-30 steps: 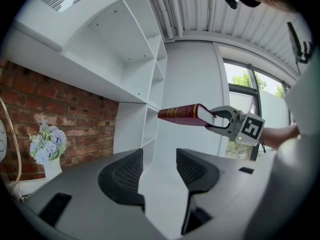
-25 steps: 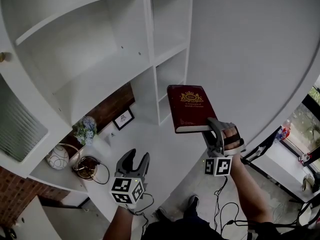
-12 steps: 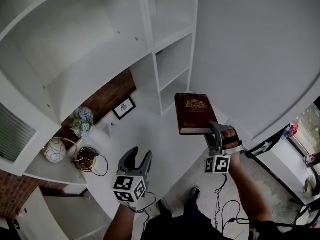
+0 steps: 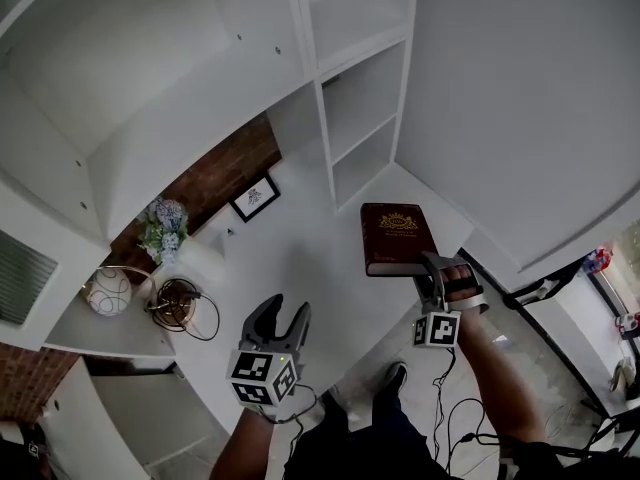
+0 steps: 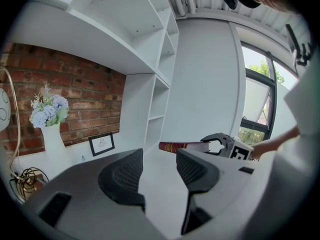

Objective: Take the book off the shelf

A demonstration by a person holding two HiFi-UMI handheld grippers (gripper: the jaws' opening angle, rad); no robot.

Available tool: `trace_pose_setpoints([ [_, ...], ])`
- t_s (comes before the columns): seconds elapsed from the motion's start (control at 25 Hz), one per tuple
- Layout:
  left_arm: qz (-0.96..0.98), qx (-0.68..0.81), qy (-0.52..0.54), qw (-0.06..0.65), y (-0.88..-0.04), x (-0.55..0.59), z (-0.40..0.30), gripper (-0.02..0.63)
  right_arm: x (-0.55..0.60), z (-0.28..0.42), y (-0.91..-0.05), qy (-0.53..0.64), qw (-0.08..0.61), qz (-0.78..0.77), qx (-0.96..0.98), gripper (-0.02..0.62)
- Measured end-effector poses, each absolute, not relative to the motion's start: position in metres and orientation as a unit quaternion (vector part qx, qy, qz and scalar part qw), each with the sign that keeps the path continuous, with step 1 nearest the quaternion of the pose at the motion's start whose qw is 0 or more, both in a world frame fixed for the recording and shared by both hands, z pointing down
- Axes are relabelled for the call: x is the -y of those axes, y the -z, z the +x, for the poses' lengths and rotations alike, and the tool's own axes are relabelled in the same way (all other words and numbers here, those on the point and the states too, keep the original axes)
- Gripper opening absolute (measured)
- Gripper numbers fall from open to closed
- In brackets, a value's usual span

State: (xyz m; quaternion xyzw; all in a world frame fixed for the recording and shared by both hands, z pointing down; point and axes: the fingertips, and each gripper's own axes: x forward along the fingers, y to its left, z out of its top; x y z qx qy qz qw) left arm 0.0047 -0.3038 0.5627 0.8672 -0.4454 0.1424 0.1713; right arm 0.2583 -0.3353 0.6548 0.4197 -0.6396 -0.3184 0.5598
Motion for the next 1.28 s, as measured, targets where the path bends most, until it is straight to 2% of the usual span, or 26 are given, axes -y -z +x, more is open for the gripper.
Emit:
trace_pose_setpoints([
  [0.64, 0.854, 0.448, -0.169, 0.205, -0.609, 0.303, 0.005, 0.206, 0.341, 0.253, -0.727, 0.301, 0.580, 0.404, 0.640, 0.221],
  [1.28, 0.849, 0.437, -0.184, 0.234, -0.641, 0.303, 0.022, 0.206, 0.308, 0.247, -0.808, 0.194, 0.607, 0.334, 0.695, 0.284],
])
